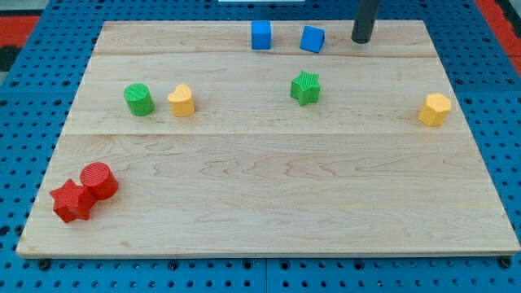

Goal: Push the blue triangle closer to the blue cube

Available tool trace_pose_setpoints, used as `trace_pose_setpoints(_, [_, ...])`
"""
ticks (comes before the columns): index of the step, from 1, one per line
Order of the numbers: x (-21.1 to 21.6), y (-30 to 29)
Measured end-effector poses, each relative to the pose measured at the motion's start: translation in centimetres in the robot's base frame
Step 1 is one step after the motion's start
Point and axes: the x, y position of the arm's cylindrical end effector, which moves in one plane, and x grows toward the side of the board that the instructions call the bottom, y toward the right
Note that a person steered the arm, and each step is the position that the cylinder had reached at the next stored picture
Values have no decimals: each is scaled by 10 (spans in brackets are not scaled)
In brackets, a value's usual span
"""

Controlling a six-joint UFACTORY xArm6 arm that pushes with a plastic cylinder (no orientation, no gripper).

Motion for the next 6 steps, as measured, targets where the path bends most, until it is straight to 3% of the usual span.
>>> trace_pose_setpoints(2, [-34, 87])
trace_pose_setpoints(4, [-37, -47])
trace_pose_setpoints(6, [3, -92])
